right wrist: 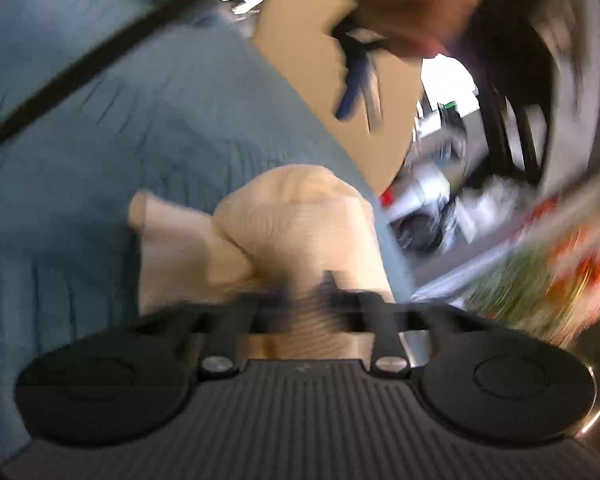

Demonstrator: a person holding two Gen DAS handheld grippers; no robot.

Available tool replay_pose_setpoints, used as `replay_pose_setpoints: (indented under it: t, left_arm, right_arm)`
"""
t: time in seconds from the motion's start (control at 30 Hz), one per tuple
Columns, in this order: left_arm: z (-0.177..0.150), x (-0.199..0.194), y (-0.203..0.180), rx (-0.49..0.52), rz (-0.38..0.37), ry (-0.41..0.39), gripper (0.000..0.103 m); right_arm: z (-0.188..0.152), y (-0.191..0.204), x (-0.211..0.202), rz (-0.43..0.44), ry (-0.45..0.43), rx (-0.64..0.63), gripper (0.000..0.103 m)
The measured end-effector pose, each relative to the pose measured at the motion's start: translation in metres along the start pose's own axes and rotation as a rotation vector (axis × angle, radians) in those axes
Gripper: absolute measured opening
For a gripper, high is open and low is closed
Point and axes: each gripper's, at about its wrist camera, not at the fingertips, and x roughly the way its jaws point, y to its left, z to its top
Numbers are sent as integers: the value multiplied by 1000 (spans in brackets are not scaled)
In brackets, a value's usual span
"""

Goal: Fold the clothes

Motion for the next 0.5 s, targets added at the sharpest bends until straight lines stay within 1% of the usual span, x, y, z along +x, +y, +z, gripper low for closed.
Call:
replay_pose_setpoints:
  t: [0.07, 0.1, 0.17, 0.2, 0.23, 0.27, 0.3, 0.33, 0.37, 0.4, 0.43, 0.47, 0.5]
  left_arm:
    - [-1, -5, -2, 13, -15, -8, 101]
    - [-1, -7, -4, 19, -18, -12, 102]
    - [-2, -9, -8, 32, -24, -17, 102]
    - [-3, -8, -9, 38, -24, -15, 102]
    - [-6, -6, -13, 52, -21, -8, 102]
    - [-9, -2, -18, 73, -13, 5, 102]
    - [-11, 1, -21, 86, -8, 15, 103]
    - [-14, 6, -24, 103, 1, 30, 102]
    - [-18, 13, -28, 123, 16, 51, 102]
    - [-23, 20, -32, 144, 31, 73, 102]
    - [-26, 27, -35, 162, 46, 93, 102]
    - [-30, 34, -38, 178, 64, 112, 102]
    - [-33, 41, -41, 191, 81, 126, 102]
  right_arm:
    - [1, -9, -26, 2, -39, 39, 15]
    - [2, -12, -48, 9, -69, 54, 15]
    - [5, -7, -66, 27, -93, 57, 15]
    - [0, 1, -79, 62, -92, 58, 15]
    - [-8, 8, -81, 105, -60, 72, 16]
    - [-14, 16, -82, 146, -28, 85, 19]
    - [-13, 21, -68, 162, 2, 83, 21]
    - [-19, 25, -70, 162, 17, 75, 23]
    - [-21, 24, -75, 159, 3, 80, 26]
    - [-28, 12, -87, 166, -39, 116, 35]
    - [-34, -5, -95, 181, -70, 171, 41]
    - [-33, -16, -99, 187, -85, 210, 59]
    - [-37, -42, -109, 192, -112, 298, 75]
